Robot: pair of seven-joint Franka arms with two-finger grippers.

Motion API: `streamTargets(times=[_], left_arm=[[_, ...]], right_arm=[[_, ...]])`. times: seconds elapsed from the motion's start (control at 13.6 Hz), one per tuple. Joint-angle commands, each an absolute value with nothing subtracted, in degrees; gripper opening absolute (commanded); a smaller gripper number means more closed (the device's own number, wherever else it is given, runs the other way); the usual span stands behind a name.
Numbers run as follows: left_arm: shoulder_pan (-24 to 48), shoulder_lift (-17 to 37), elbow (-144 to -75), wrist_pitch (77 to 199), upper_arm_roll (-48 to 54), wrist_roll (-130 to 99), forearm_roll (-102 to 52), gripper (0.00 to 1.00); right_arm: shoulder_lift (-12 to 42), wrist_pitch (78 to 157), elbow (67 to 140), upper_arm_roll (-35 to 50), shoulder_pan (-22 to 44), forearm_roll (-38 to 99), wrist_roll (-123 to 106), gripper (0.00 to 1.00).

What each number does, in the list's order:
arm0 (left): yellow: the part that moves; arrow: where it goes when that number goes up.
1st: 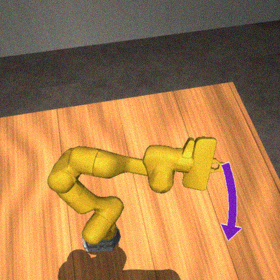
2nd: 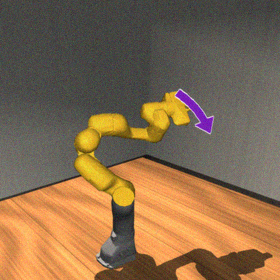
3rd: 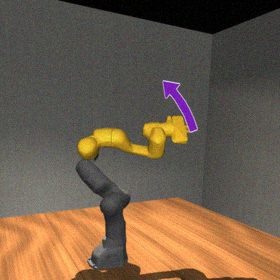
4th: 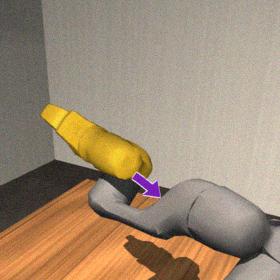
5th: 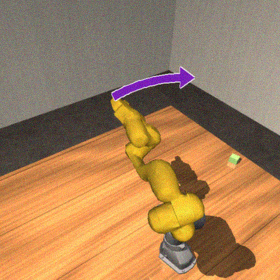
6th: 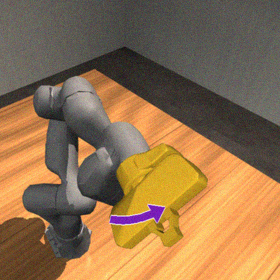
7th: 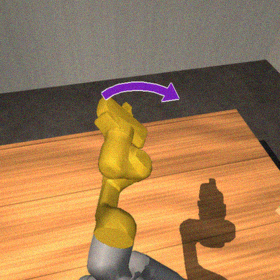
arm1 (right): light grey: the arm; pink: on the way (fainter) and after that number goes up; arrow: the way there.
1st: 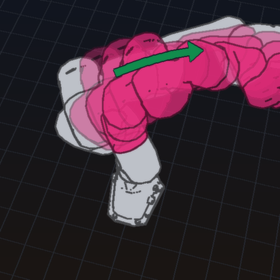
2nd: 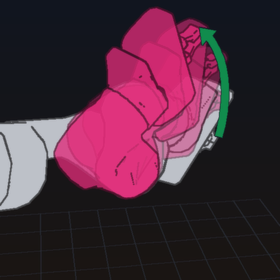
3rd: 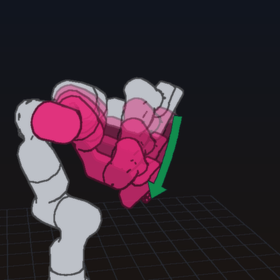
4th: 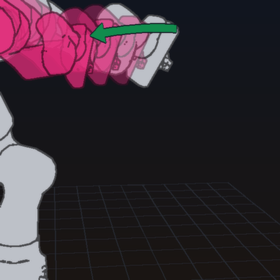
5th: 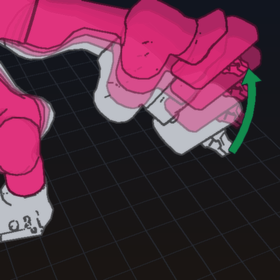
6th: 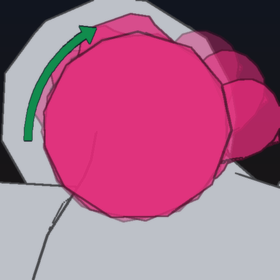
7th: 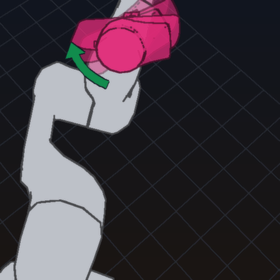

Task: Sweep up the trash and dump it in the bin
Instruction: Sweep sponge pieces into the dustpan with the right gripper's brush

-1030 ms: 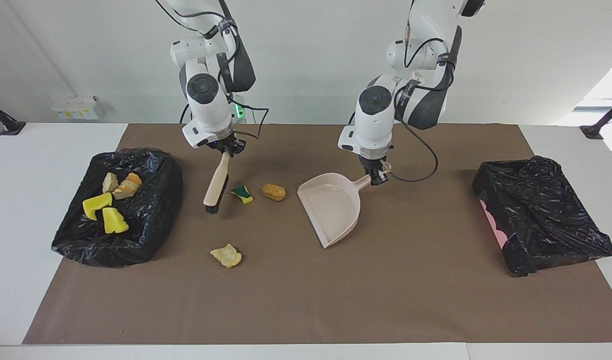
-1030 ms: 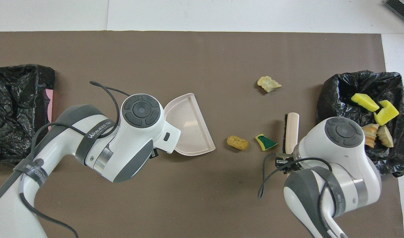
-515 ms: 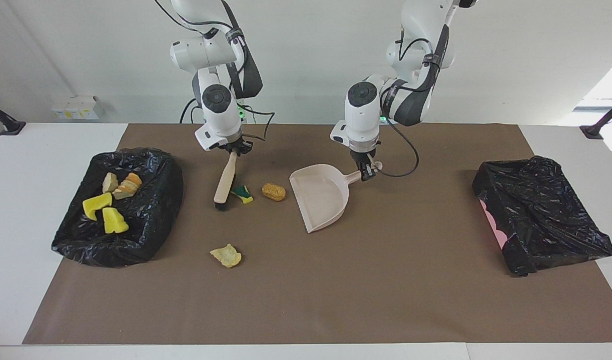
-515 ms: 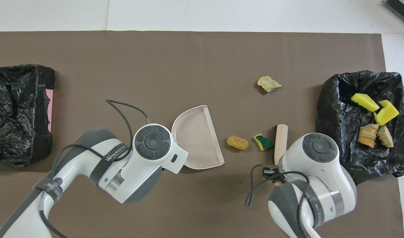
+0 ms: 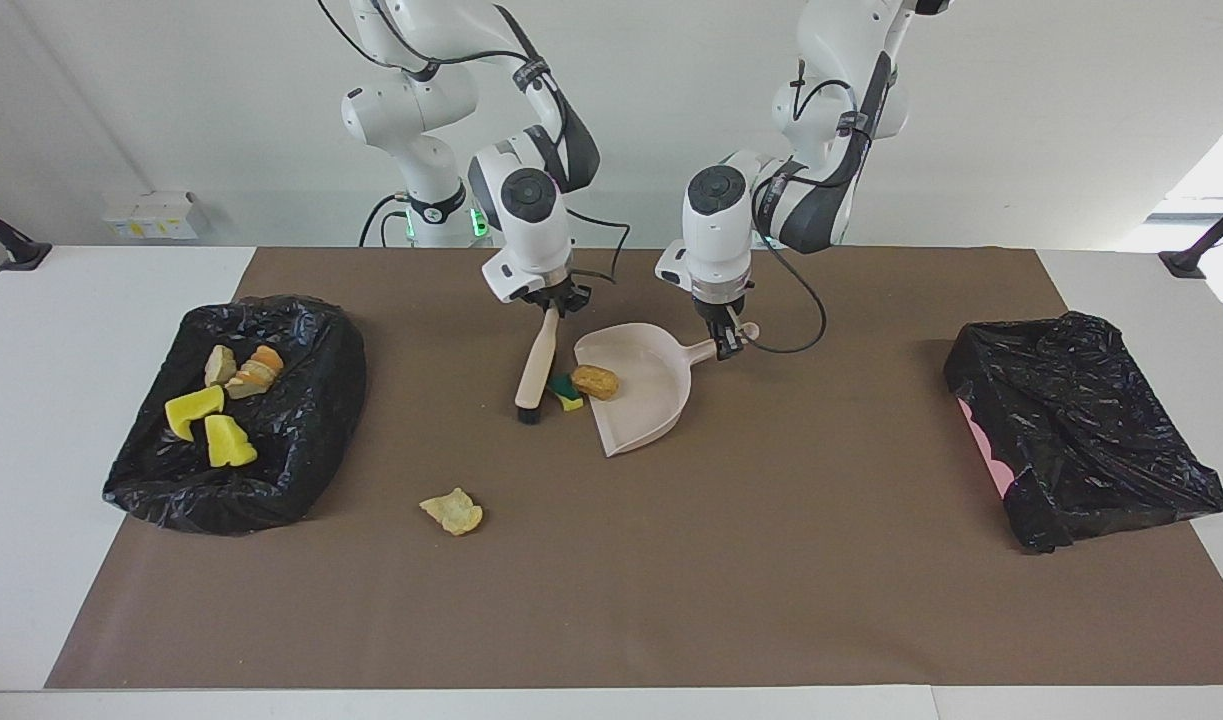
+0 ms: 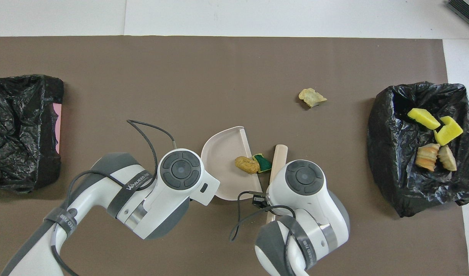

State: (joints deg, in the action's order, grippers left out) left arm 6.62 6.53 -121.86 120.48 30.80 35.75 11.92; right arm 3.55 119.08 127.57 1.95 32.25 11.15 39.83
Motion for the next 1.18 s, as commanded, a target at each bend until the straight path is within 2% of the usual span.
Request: streamTargets(times=[0.0,0.22,0.44,0.81,1.1], left_arm=[[7.21,4.05,-125.06,121.64,30.23,37.18,10.9,0.0],[6.77,4.04,-125.42,122.95,30.23,36.92,10.81,0.0],[6.16,4.48,-125.25,124.54,30.15,36.56,10.55,0.0],[5.45,5.1,-124.63,125.68,29.53,33.76,7.21,0.0],[5.45,6.68,-121.99,123.93,28.65,28.93,7.12,0.0]], right_arm=[[8.42,112.8,117.82,2.11,33.66,12.39,40.08,0.0],[9.14,109.87,114.96,2.02,34.54,11.17,39.73,0.0],[8.0,105.57,114.52,1.32,32.26,5.57,36.57,0.0],[8.96,102.04,111.37,1.41,25.33,-5.95,29.29,0.0],[13.26,102.48,106.01,1.41,17.33,-11.24,16.29,0.0]])
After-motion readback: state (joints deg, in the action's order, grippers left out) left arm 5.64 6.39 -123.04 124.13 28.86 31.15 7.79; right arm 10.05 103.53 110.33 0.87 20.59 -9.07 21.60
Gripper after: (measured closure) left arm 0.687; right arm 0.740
